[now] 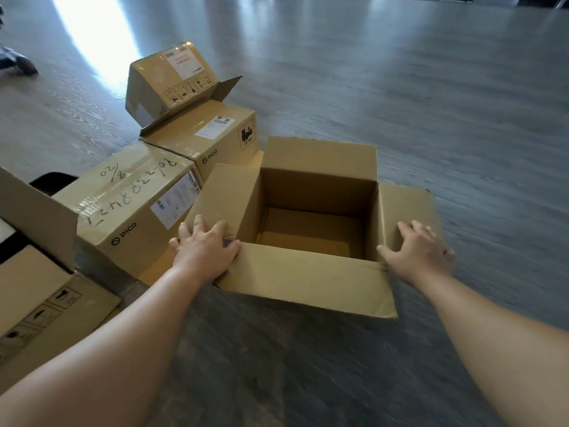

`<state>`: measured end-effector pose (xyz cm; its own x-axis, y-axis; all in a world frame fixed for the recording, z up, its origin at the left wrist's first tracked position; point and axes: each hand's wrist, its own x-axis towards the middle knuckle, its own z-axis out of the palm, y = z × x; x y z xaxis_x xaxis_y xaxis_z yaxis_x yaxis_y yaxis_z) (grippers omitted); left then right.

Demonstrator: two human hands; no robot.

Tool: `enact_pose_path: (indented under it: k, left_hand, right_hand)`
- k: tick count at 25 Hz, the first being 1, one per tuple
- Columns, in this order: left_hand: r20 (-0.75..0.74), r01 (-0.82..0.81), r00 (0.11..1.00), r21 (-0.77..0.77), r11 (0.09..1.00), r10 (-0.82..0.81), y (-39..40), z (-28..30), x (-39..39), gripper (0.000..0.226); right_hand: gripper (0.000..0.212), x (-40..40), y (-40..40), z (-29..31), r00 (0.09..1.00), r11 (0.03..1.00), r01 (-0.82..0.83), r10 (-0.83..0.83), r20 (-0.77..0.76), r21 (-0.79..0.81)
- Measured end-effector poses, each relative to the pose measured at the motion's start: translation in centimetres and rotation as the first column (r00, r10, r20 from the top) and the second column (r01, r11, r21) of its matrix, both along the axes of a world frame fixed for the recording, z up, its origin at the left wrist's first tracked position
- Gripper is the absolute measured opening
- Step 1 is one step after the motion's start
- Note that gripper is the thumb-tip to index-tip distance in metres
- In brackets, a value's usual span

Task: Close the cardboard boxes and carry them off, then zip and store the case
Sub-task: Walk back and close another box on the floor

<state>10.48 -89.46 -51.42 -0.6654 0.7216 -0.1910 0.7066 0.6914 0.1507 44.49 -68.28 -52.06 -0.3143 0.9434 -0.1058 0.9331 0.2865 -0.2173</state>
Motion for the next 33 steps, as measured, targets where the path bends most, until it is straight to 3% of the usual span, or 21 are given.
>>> enact_pose_path:
  k: [3,6,9,12,14,16,20,22,24,26,28,30,33]
  left_hand:
    - [0.039,-0.163,0.986,-0.001,0.987,0.162,0.1,0.3,-0.3,0.061]
    - [-0.015,-0.199,0.98,0.053,0.979,0.2,0.1,1.0,0.0,0.064]
    - [-0.127,-0.191,0.965,0.266,0.945,0.23,0.4,2.6,0.7,0.057]
    - [-0.161,-0.152,0.949,0.516,0.843,0.27,0.5,3.9,0.7,0.041]
    - [-0.141,-0.031,0.975,0.675,0.737,0.171,0.5,4.3,0.9,0.029]
    - [-0.147,0.116,0.989,0.738,0.665,-0.009,0.7,4.3,1.4,0.03]
    - [-0.045,0.235,0.955,0.72,0.653,-0.295,1.0,3.4,2.4,0.03]
    - [0.084,0.234,0.925,0.646,0.727,-0.372,1.0,2.6,2.4,0.026]
    - [0.264,0.21,0.894,0.469,0.858,-0.363,0.9,1.7,1.8,0.032]
    - [0.338,0.205,0.894,0.273,0.94,-0.293,0.4,1.3,1.2,0.053]
    - [0.296,0.256,0.908,0.167,0.952,-0.296,0.0,1.0,0.7,0.069]
    - [0.243,0.316,0.908,0.138,0.938,-0.342,-0.3,1.1,0.4,0.071]
    - [0.236,0.306,0.905,0.221,0.926,-0.355,-0.6,0.8,-0.1,0.055]
  right_hand:
    - [0.081,0.8,0.0,-0.1,0.996,0.997,0.074,-0.073,0.042,-0.026]
    - [0.083,1.1,0.0,0.0,0.991,0.989,0.135,-0.133,0.029,-0.065]
    - [0.082,1.1,-0.1,0.0,0.983,0.981,0.185,-0.186,-0.008,-0.064]
    - [0.067,0.9,-0.2,0.8,0.976,0.974,0.214,-0.21,-0.058,0.075]
    - [0.053,0.4,-0.2,1.8,0.981,0.959,0.182,-0.163,-0.107,0.216]
    - [0.043,-0.4,0.2,3.1,0.984,0.928,0.115,-0.059,-0.166,0.354]
    - [0.039,-3.8,-0.8,5.1,0.923,0.882,-0.023,0.2,-0.33,0.471]
    - [0.042,-5.2,-2.0,5.2,0.862,0.894,-0.151,0.328,-0.386,0.423]
    - [0.025,-5.6,-2.8,4.5,0.806,0.908,-0.272,0.396,-0.44,0.319]
    - [0.032,-4.5,-2.9,3.5,0.819,0.928,-0.359,0.366,-0.441,0.104]
    - [0.028,-2.8,-2.3,2.0,0.867,0.93,-0.368,0.339,-0.364,-0.009]
    - [0.042,-1.2,-1.2,1.2,0.888,0.941,-0.329,0.28,-0.364,-0.079]
    - [0.055,0.1,0.1,1.5,0.877,0.955,-0.223,0.109,-0.467,-0.196]
